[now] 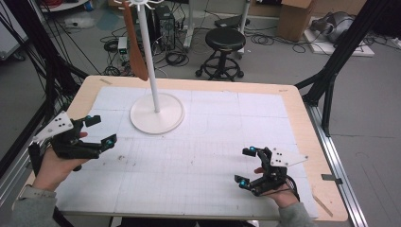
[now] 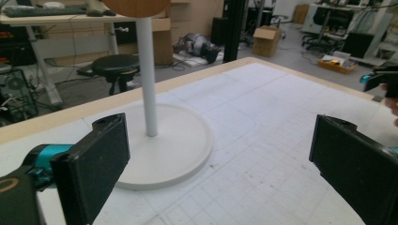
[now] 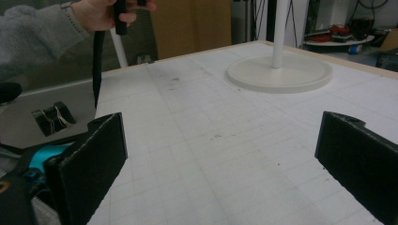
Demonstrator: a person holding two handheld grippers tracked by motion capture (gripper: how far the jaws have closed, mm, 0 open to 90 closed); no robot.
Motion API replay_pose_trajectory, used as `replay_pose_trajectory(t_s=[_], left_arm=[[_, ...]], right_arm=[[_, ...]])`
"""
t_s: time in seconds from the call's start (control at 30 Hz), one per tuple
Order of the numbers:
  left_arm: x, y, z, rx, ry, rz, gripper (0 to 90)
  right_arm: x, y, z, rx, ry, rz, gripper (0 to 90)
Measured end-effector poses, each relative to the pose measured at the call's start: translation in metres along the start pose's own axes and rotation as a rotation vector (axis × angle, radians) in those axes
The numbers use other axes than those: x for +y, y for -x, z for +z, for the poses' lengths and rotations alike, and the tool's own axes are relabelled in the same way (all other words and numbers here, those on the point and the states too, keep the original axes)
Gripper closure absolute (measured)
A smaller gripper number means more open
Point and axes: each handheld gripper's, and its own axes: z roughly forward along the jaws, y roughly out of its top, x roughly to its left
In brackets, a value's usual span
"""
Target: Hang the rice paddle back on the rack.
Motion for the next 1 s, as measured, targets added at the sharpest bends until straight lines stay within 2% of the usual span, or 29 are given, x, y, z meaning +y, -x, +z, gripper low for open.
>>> replay_pose_trajectory(t_s=[0.13,0.23,0.5,0.63,0.7,1.0], left_arm=[[-0.012,0.004,0.000,-0.004,0.006,-0.015,6.0],[-0.018,0.007,0.000,0.012,0.007,-0.022,5.9],[-0.028,0.016,-0.003,0.008,0.020,-0.014,5.9],[-0.039,0.014,-0.012,0.046,0.068,-0.004,5.9],[-0.044,0.013,-0.015,0.053,0.062,-0.018,5.9],[-0.051,0.012,-0.027,0.083,0.060,-0.015,5.9]], right_arm=[[0.000,0.000,0.000,-0.003,0.002,0.001,1.4],[0.000,0.000,0.000,-0.003,0.002,0.002,1.4],[0.000,-0.002,0.000,-0.014,0.002,-0.008,1.5],[0.000,-0.002,-0.001,-0.022,0.002,-0.013,1.4],[0.000,-0.002,-0.001,-0.028,0.003,-0.013,1.4],[0.001,0.000,-0.007,-0.117,0.026,-0.010,1.4]])
